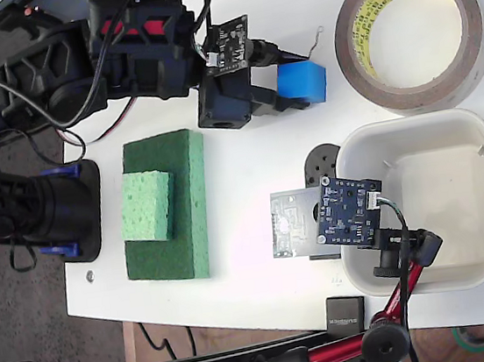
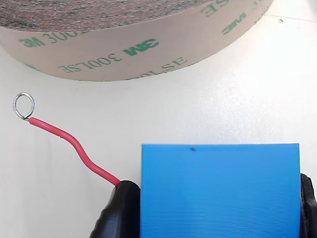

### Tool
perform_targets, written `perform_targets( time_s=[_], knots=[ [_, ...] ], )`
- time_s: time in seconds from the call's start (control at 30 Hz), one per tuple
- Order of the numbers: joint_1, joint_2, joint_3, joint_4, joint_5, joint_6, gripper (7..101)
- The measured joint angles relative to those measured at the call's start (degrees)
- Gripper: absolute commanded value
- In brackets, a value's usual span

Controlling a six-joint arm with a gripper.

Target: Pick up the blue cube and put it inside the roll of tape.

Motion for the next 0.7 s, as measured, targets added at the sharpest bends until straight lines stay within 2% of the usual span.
perform_targets(
  time_s=[0.1, 0.27, 0.47, 0.7],
  knots=[
    [-0.2, 0.2, 0.0, 0.4, 0.5, 0.0, 48.9],
    [-1.1, 1.3, -0.2, 1.7, 1.7, 0.0, 48.4],
    [-1.7, 2.5, -7.0, 7.7, 2.0, -2.6, 48.1],
    [1.9, -2.5, -20.0, 7.1, -3.8, -9.8, 48.1]
  ],
)
